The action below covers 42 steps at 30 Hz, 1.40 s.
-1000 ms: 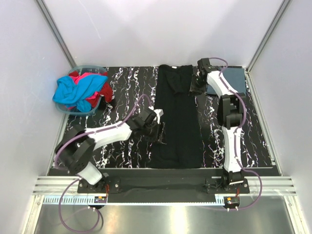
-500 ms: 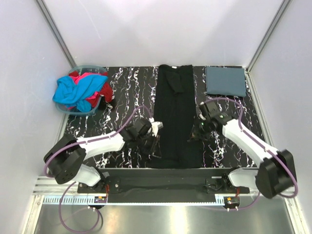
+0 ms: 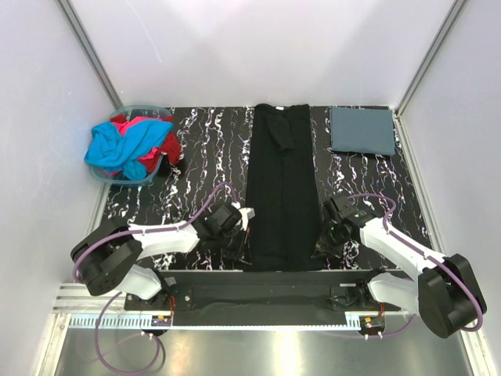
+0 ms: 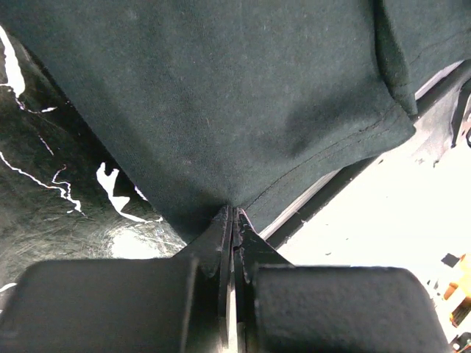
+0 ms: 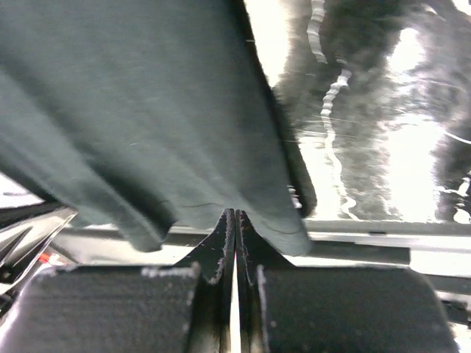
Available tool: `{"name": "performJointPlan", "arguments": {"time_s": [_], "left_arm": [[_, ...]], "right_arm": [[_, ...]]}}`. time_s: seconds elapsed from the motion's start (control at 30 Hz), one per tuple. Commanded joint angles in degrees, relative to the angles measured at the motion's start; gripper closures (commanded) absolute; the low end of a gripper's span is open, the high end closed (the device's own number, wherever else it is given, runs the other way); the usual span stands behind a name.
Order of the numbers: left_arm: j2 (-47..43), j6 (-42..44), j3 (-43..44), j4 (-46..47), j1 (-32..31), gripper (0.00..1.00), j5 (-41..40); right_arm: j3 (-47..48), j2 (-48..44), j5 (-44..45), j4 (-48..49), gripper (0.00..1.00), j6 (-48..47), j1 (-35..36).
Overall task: Fold and stack the t-shirts
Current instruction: Fold the tshirt
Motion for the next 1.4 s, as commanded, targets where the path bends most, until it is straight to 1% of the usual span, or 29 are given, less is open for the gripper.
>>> {"name": "performJointPlan", "arguments": {"time_s": [0.0,0.13,0.27,0.3,0.4,0.6,0.93,1.13,1.23,1.27,1.33,1.37], "left_arm": [[-1.51,-1.29,-0.75,0.31,-0.65,1.00,-3.70],[-4.76,-1.03,0.75,-2.50,-0.74,0.98,-4.84],[-9.24,1.34,3.03,-10.31,-0.74,0.98,-10.02],[-9.94,1.60,3.38,-10.85,-0.65,0.97,-10.64],[-11.88,2.05,4.26,-10.86,-0.65,0.96,-9.33],[-12.85,3.27,5.93,-9.36,-0.65,0.94,-6.52],[-16.01,7.23,6.64,-8.49,-0.65,0.91,-4.32],[-15.84,7.94,7.61,-7.09,-0.65,0.91,-2.47],[-17.51,7.32,5.15,-5.32,-0.65,0.85,-2.21],[-17.94,7.32,4.80,-5.15,-0.65,0.80,-2.21],[-19.08,7.76,3.92,-5.06,-0.65,0.74,-2.64],[-19.44,7.85,3.22,-4.97,-0.65,0.68,-2.99]], "right_arm": [[-0.17,-1.65,4.42,0.56,1.00,3.06,0.48],[0.35,-1.03,6.36,-1.02,1.00,4.81,0.48],[0.97,-1.73,7.59,-3.39,1.00,6.75,0.48],[1.06,-2.34,7.68,-3.92,1.00,7.45,0.57],[1.24,-3.66,9.52,-6.64,1.00,9.12,0.66],[-0.79,-3.23,10.57,-6.29,1.00,13.86,1.88],[1.14,0.63,14.97,-8.49,1.00,19.75,3.64],[3.08,3.53,17.78,-8.23,1.00,20.12,4.52],[3.96,5.38,18.05,-8.49,1.00,19.85,4.96],[4.13,5.73,18.05,-8.49,1.00,20.20,5.48],[4.22,5.56,18.58,-8.40,1.00,21.16,5.93],[4.14,5.30,18.49,-8.32,1.00,21.25,6.02]]}}
